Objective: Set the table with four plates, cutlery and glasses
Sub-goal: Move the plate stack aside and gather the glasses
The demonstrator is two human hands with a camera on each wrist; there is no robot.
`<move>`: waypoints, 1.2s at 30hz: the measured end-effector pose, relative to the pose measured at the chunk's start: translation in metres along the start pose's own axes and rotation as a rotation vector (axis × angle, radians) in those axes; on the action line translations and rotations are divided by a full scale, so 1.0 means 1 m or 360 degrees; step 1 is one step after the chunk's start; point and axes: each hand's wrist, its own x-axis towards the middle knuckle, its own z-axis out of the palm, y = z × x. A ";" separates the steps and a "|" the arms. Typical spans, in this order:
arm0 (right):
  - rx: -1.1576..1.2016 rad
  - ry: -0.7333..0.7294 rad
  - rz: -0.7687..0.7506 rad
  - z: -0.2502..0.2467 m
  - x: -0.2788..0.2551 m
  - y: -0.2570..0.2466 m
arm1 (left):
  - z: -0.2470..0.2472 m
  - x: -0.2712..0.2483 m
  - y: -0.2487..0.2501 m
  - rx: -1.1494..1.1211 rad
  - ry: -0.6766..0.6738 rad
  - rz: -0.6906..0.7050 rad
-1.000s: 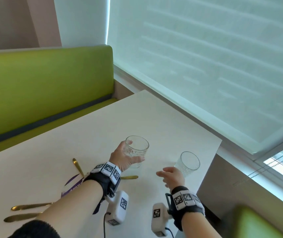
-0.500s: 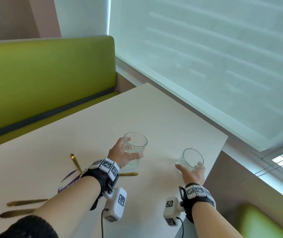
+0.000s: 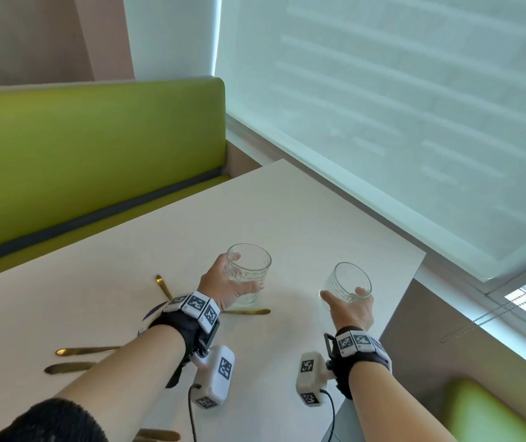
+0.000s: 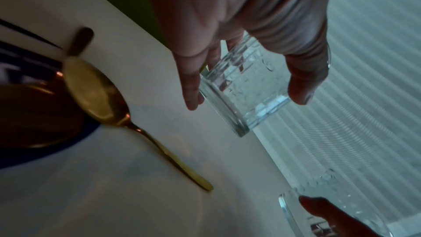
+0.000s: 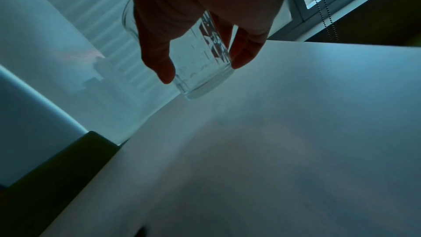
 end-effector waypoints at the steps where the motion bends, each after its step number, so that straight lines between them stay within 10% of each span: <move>1: 0.0015 -0.0022 -0.0045 0.000 -0.013 -0.002 | -0.006 -0.009 -0.004 -0.0020 -0.0006 0.0003; 21: -0.0116 -0.0757 -0.0641 0.029 -0.404 0.049 | -0.202 -0.334 -0.159 -0.0316 0.0381 -0.0026; 36: -0.0727 -0.1411 -0.0908 0.085 -0.575 0.135 | -0.284 -0.465 -0.289 -0.0445 0.1087 -0.0232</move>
